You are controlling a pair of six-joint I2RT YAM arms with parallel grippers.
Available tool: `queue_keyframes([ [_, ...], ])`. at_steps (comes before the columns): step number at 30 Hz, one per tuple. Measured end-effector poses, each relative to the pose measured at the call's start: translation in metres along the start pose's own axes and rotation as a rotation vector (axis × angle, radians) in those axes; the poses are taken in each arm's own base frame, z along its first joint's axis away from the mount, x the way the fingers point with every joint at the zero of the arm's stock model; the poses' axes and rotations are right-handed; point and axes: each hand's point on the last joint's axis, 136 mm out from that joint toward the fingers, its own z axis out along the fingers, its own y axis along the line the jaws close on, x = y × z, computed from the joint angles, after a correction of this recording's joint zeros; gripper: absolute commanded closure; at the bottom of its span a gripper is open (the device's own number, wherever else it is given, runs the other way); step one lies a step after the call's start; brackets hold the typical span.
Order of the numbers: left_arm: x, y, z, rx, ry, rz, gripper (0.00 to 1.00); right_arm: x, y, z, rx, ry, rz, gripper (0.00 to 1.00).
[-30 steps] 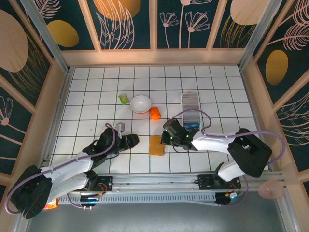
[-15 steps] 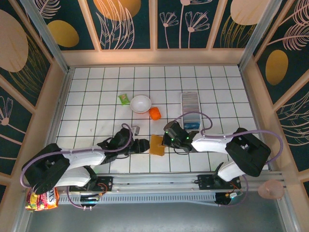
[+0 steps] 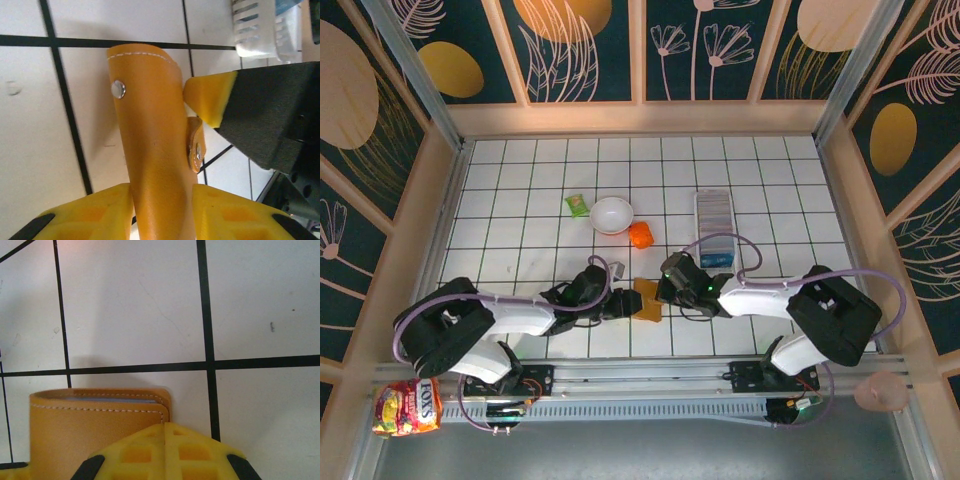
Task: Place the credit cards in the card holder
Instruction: Pick up the card holder at the bottom-center of the table.
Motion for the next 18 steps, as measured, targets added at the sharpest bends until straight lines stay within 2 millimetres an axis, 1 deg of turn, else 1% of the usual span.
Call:
queue_keyframes([
  [2, 0.001, -0.004, 0.003, 0.024, 0.009, -0.011, 0.78, 0.000, -0.003, -0.001, 0.003, -0.007, 0.004, 1.00],
  [4, 0.001, -0.004, 0.004, 0.029, 0.012, -0.024, 0.83, 0.000, -0.005, -0.003, 0.006, -0.013, 0.006, 1.00],
  [8, -0.002, -0.009, 0.004, 0.043, 0.001, -0.030, 1.00, -0.001, -0.008, -0.008, 0.002, -0.026, 0.009, 1.00],
  [10, -0.005, -0.014, 0.000, 0.056, -0.014, -0.025, 1.00, -0.002, -0.008, -0.012, -0.005, -0.036, 0.012, 1.00],
  [12, -0.010, -0.021, -0.006, 0.066, -0.034, -0.012, 1.00, -0.007, -0.003, -0.020, -0.025, -0.058, 0.014, 1.00],
  [14, -0.018, -0.028, -0.013, 0.063, -0.065, 0.013, 1.00, -0.016, 0.007, -0.034, -0.065, -0.102, 0.011, 1.00],
  [16, -0.028, -0.036, -0.021, 0.053, -0.109, 0.048, 1.00, -0.025, 0.023, -0.054, -0.129, -0.167, -0.005, 0.92],
  [18, -0.038, -0.045, -0.032, 0.052, -0.157, 0.093, 1.00, -0.035, 0.044, -0.084, -0.227, -0.248, -0.034, 0.80],
])
